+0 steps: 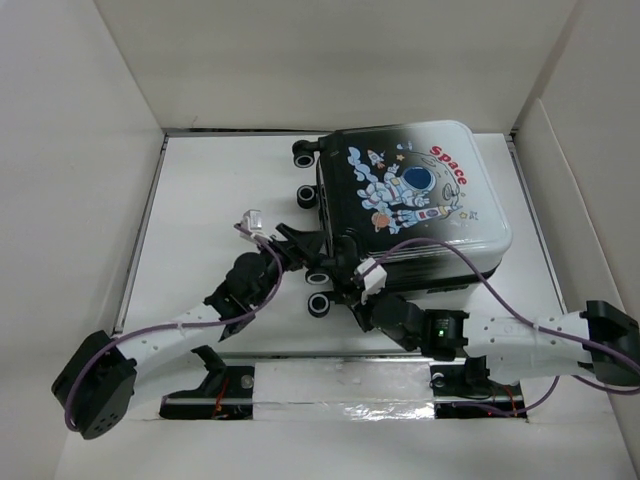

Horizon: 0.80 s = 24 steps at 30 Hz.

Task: Pack the luggage

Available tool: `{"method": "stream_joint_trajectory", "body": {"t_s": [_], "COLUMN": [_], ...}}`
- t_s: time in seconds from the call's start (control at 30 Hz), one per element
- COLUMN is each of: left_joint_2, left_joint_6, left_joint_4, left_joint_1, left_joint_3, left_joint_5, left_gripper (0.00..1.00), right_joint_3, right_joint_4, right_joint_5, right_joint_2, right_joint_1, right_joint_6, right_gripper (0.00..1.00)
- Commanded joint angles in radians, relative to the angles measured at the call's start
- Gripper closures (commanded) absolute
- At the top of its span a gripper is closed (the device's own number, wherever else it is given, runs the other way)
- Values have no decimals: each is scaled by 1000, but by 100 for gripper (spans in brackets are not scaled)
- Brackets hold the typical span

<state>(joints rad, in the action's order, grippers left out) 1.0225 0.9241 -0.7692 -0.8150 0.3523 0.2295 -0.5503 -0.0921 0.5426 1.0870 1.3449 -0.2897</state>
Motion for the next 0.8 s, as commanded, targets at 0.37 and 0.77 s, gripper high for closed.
{"method": "stream_joint_trajectory", "body": {"t_s": [0.37,0.77], "left_joint_2": [375,582], "left_joint_6": [-48,-113], "left_joint_4": [77,172], "left_joint_1": [487,514], "left_joint_3": [419,637], "left_joint_5": [-292,-372], "left_gripper": [29,30], "right_joint_3": [30,26], "right_joint_4": [-166,-156], "right_joint_5": [-248,-250], "right_joint_2": [-151,-153], "right_joint_1": [108,108], "right_joint_6": [-92,-89], "right_gripper": [100,100]}}
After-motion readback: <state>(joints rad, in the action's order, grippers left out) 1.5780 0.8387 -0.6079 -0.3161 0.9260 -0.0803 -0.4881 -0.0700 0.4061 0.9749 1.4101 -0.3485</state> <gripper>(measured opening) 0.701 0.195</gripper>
